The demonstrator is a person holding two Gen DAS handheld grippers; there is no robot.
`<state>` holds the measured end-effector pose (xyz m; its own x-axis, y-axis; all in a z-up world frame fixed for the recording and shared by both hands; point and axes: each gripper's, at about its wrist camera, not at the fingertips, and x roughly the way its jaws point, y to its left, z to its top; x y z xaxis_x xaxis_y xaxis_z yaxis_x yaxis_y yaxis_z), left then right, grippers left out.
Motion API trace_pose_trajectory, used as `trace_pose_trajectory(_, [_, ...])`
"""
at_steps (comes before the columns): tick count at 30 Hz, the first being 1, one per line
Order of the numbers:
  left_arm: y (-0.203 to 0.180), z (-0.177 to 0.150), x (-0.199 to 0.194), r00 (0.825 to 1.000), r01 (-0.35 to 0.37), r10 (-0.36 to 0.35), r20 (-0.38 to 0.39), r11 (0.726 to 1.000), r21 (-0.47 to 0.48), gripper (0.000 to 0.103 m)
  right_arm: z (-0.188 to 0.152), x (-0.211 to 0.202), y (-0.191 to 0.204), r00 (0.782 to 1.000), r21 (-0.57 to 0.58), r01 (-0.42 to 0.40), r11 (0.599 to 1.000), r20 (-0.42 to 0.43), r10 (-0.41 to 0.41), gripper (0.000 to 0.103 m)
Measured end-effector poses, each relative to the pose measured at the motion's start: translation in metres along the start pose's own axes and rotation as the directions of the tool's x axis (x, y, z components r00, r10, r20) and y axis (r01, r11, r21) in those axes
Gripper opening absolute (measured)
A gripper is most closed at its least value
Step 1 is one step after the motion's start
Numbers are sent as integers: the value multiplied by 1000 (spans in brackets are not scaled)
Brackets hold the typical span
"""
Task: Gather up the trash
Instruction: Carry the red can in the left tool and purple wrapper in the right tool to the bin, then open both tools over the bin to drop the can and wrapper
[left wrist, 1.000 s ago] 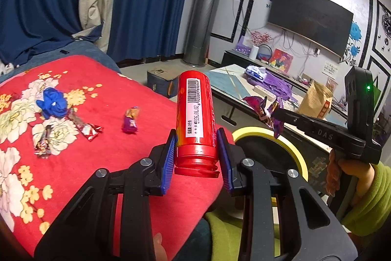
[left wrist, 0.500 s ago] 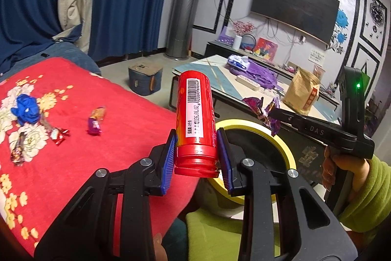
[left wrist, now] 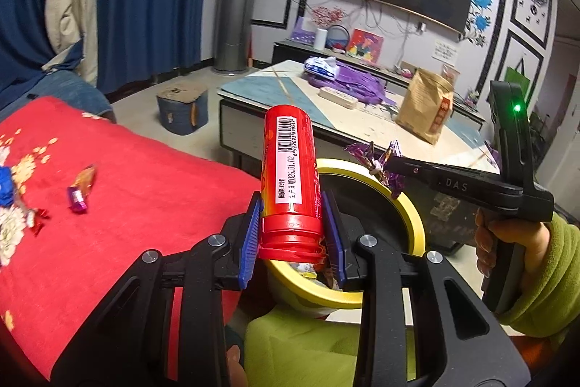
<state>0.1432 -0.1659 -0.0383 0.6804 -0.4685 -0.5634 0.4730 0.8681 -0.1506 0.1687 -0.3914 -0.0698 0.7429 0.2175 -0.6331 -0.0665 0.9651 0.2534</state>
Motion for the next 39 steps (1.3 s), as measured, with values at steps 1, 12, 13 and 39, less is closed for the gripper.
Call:
trace_pose_trajectory(1, [-1,0,3,1000,4,-4,-7,1000,3,25,0,0,-4,1000,14,6,1000,-4,-6,6])
trace_pose_trajectory(12, [-18,-6,44,993,63,-59,-107,997,36,26,-7,5,-34,998,116,47,992,-40,-43,9])
trace_pose_trajectory(13, [-19,-6,48,991,66,-62,-115,997,36,26,-7,6,-35,998,119,47,992,-40,-43,9])
trace_pose_trajectory(39, [6,-2,30,997,-43,39,-65,997,-61,93,-3,-11,-29,991,118,117,986,54,-124,61])
